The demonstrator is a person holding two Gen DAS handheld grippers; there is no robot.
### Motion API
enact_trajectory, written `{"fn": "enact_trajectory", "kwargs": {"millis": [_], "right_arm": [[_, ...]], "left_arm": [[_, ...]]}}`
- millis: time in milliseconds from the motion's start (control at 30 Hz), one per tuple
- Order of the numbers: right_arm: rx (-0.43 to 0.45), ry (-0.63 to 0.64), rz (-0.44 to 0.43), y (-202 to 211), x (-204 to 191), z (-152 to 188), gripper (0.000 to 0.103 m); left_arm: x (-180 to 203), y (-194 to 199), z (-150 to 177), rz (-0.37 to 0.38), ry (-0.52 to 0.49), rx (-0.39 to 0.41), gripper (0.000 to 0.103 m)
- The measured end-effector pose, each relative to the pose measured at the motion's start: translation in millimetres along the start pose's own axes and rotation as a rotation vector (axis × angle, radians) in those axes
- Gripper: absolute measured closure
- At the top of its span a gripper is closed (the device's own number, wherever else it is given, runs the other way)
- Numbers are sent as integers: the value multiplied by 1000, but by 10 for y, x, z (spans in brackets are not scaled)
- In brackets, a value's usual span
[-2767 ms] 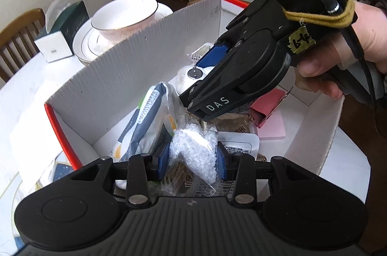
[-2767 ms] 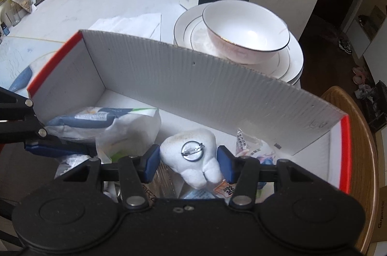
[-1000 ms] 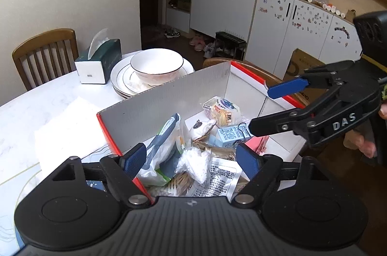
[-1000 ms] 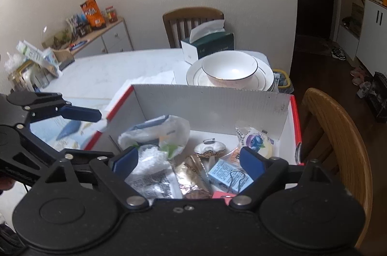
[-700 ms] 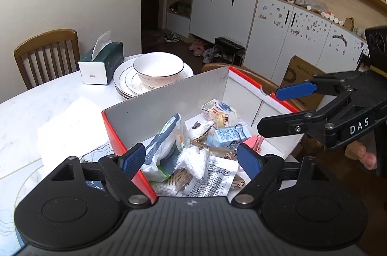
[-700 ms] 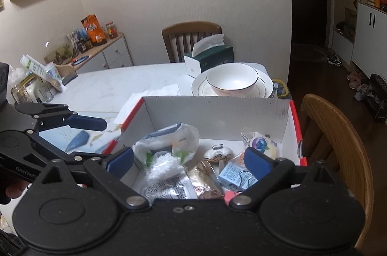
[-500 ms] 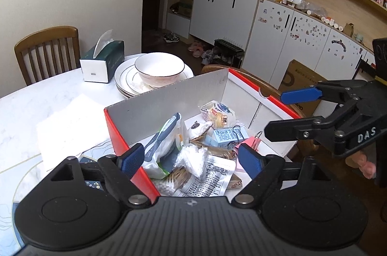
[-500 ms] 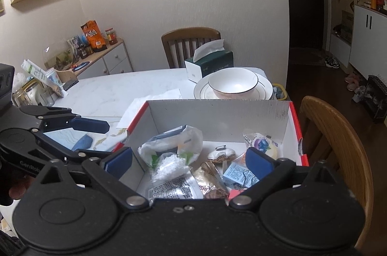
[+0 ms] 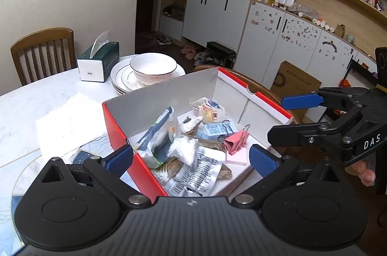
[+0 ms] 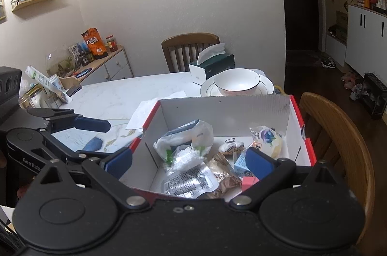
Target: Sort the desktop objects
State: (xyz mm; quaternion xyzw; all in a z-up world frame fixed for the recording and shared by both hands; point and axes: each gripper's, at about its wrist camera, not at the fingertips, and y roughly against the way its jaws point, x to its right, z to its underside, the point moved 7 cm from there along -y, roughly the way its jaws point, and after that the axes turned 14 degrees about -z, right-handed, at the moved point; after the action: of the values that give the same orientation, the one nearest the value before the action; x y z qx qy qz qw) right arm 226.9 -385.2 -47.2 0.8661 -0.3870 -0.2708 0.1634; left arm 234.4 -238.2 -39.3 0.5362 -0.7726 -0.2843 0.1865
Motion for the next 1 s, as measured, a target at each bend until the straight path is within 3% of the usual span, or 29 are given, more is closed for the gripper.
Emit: {"fn": "enact_trajectory", "kwargs": {"millis": [367,600,1000], "right_arm": [[33,-6,22,137,-236,107,3],[51,-16,36,225,-370,146,3],[59,-49,70,279,-504,246,3]], "left_arm": [[52,292,124,19,-36,36,0],[8,429,152,-50,-58,88,0],[-110,511,259,-61,-45,62,0]]}}
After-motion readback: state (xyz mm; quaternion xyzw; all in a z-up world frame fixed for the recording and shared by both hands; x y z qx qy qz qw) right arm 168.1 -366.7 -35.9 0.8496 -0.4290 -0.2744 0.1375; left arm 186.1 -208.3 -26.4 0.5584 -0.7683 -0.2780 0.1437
